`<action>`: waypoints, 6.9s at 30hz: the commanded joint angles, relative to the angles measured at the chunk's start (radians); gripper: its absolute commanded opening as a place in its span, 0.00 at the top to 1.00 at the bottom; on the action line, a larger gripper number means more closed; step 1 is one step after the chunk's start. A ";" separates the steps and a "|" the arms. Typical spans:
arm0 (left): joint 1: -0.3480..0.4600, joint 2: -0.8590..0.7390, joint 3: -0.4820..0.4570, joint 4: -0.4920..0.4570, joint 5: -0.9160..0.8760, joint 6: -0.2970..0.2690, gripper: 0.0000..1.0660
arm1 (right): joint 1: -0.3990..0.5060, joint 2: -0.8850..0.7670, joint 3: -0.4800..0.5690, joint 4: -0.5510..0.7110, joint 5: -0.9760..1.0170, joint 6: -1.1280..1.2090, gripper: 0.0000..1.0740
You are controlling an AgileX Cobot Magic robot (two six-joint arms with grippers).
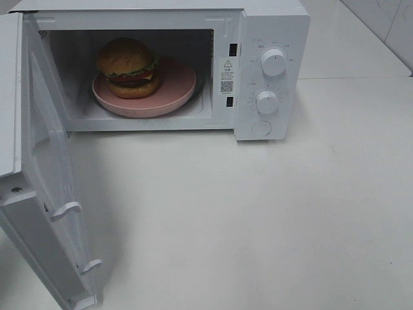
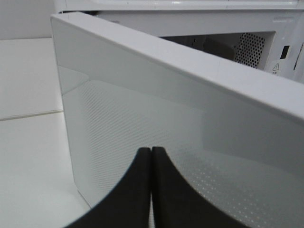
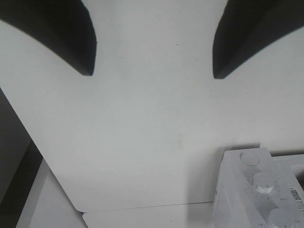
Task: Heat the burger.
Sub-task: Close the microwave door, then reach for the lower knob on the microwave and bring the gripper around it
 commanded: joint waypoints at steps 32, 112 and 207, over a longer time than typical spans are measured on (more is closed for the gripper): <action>-0.433 0.317 -0.201 -0.526 -0.126 0.216 1.00 | -0.003 -0.026 0.002 -0.002 -0.007 -0.010 0.38; -0.856 0.626 -0.779 -0.883 0.401 0.498 0.25 | -0.003 -0.026 0.002 -0.003 -0.007 -0.009 0.38; -0.038 -1.266 -0.323 -0.648 1.912 0.409 0.08 | -0.003 -0.026 0.002 -0.003 -0.007 -0.009 0.38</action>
